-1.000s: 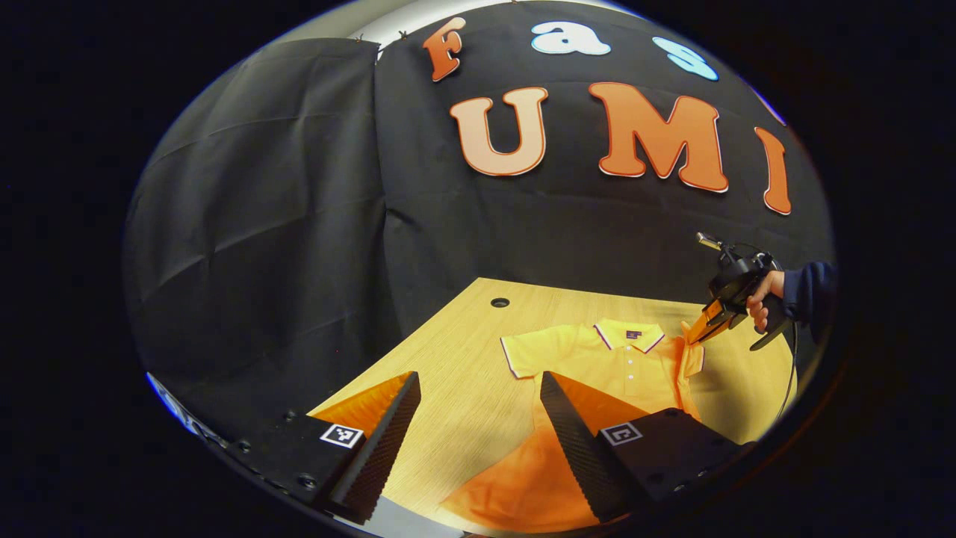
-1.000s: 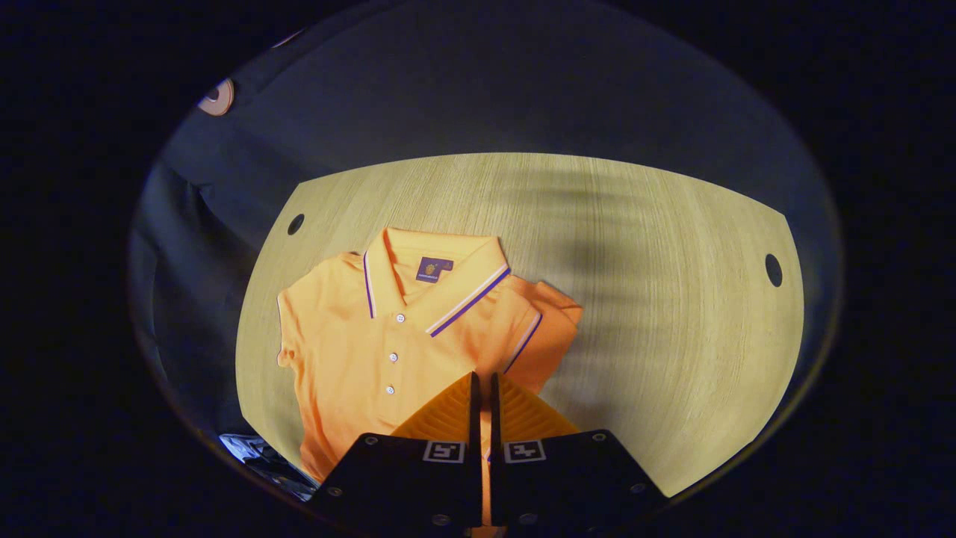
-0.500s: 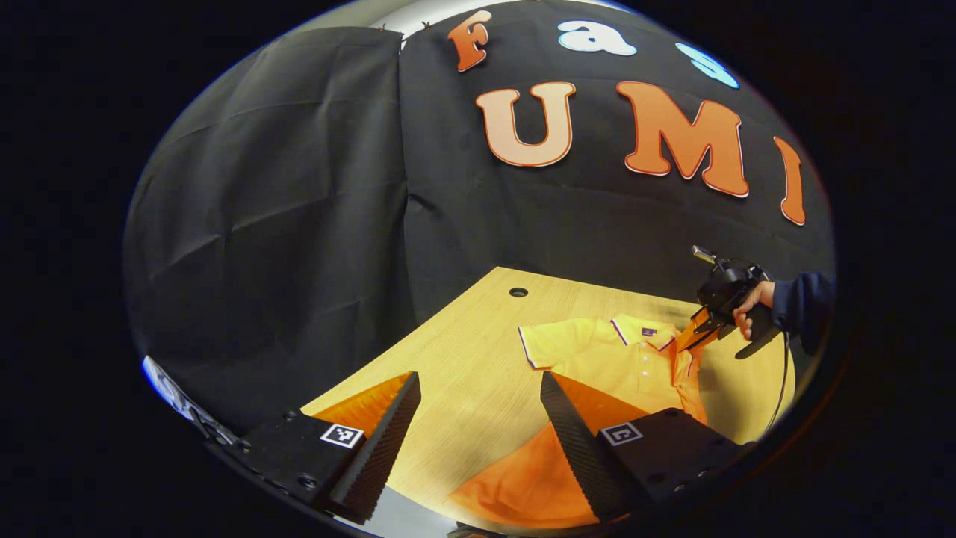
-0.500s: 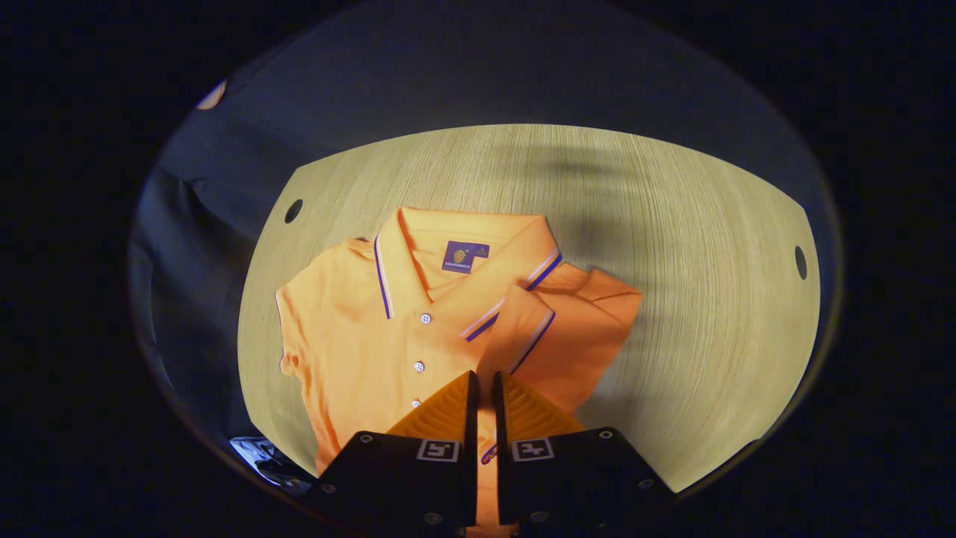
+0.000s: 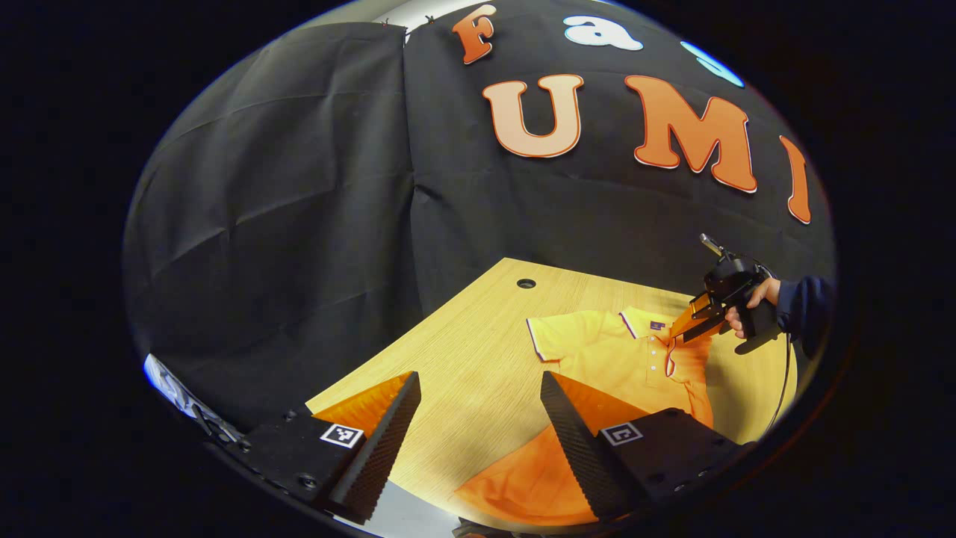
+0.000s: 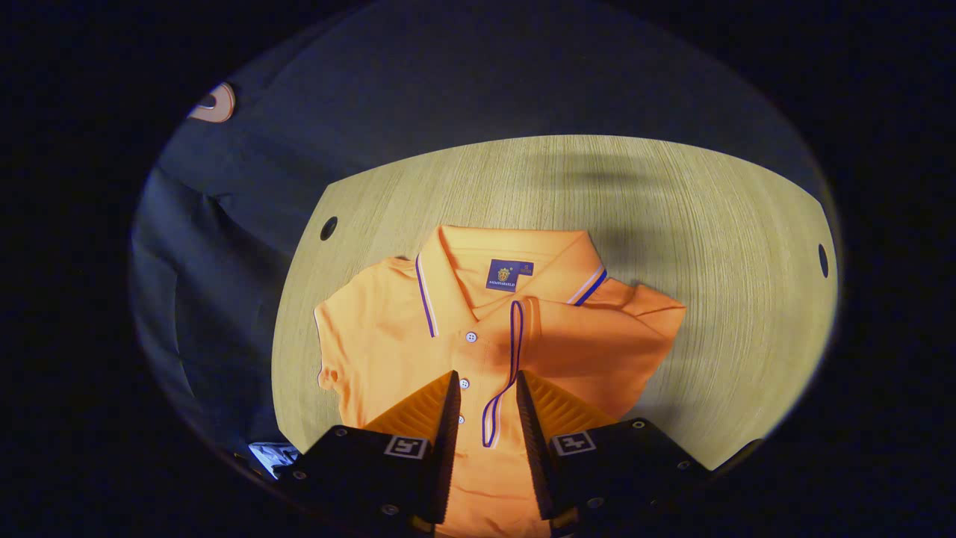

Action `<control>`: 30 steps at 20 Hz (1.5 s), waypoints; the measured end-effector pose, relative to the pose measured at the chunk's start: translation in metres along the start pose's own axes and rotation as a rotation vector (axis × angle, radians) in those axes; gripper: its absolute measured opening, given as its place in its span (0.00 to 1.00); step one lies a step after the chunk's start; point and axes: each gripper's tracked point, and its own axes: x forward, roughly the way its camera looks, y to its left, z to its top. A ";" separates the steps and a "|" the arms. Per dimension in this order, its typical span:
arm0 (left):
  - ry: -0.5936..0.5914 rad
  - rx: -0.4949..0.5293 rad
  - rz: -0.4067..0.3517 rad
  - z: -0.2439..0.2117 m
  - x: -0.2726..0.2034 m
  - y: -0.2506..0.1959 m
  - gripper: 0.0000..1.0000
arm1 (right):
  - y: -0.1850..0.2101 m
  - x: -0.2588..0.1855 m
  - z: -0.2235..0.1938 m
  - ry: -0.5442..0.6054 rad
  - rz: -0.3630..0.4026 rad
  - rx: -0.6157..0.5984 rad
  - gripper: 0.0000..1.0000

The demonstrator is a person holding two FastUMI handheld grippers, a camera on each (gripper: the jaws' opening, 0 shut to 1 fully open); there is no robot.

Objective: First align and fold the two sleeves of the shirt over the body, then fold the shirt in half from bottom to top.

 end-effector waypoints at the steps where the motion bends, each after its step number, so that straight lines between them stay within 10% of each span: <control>1: 0.006 -0.005 -0.011 -0.001 0.006 -0.002 0.99 | -0.003 -0.005 0.003 -0.023 -0.006 -0.014 0.52; 8: 0.099 -0.019 -0.147 0.006 0.065 -0.026 1.00 | -0.019 -0.042 0.004 -0.150 -0.069 -0.007 0.87; 20: 0.343 0.057 -0.355 -0.009 0.163 -0.070 1.00 | -0.041 -0.137 -0.037 -0.355 -0.223 0.110 0.92; 30: 0.658 0.088 -0.388 -0.045 0.248 -0.093 0.99 | -0.042 -0.201 -0.104 -0.485 -0.338 0.241 0.92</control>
